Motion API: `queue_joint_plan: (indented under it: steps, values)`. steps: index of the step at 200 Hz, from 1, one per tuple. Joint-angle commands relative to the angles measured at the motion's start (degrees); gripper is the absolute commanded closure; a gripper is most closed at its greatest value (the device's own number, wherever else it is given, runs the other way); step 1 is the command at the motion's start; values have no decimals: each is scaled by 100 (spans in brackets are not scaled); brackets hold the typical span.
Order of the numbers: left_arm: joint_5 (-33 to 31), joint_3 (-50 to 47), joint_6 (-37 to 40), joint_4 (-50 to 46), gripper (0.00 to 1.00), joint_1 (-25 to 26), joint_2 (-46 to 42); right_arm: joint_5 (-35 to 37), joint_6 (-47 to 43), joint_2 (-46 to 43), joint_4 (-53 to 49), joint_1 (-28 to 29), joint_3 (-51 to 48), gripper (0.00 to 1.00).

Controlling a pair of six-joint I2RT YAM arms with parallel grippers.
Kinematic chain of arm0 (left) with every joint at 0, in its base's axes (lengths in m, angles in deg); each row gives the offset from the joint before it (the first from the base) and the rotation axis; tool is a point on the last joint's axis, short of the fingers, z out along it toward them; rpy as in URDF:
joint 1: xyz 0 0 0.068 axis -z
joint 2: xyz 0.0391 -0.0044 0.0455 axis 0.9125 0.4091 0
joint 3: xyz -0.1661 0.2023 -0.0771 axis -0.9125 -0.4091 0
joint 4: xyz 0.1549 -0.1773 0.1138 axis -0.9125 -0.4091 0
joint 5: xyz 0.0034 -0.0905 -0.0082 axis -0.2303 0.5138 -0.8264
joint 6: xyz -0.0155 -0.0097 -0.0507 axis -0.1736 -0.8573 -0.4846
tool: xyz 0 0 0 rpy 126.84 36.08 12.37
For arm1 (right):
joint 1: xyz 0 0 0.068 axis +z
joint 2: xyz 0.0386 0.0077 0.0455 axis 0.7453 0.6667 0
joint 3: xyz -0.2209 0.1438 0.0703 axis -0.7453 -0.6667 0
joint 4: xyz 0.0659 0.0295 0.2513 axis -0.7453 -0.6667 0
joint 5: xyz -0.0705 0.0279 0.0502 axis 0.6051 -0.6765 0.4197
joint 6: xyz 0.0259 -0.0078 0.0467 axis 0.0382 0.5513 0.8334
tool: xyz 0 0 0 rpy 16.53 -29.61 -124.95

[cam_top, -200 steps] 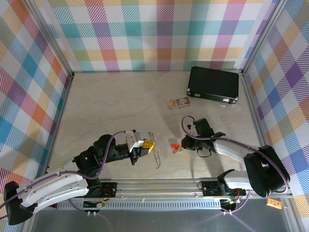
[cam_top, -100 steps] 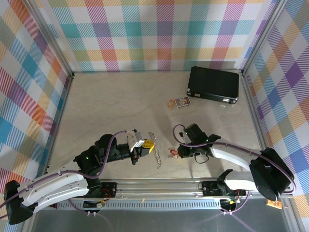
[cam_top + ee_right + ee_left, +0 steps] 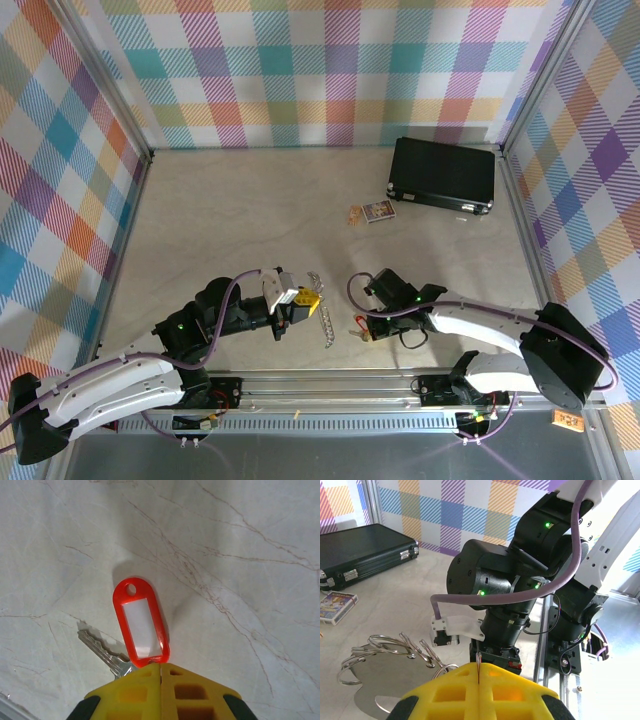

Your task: Put the keys on the keyring

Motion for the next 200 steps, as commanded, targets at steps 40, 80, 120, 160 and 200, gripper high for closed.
queue_joint_plan:
  steps: [40, 80, 120, 160, 200]
  values:
    - [-7, -146, -75, 235, 100, 62, -290, 84, 57, 41, -755, 60, 555, 73]
    - [-11, -210, -60, 222, 100, 62, -402, -43, -30, 218, -1206, -98, 888, 56]
    - [15, -181, -22, 144, 100, 62, -459, -829, -310, 411, -1368, -576, 1054, 53]
    - [28, -221, -24, 153, 100, 62, -492, -1551, -648, 833, -1537, -929, 1240, 58]
    - [59, -212, -10, 162, 100, 62, -479, -1753, -824, 1340, -1528, -999, 1373, 64]
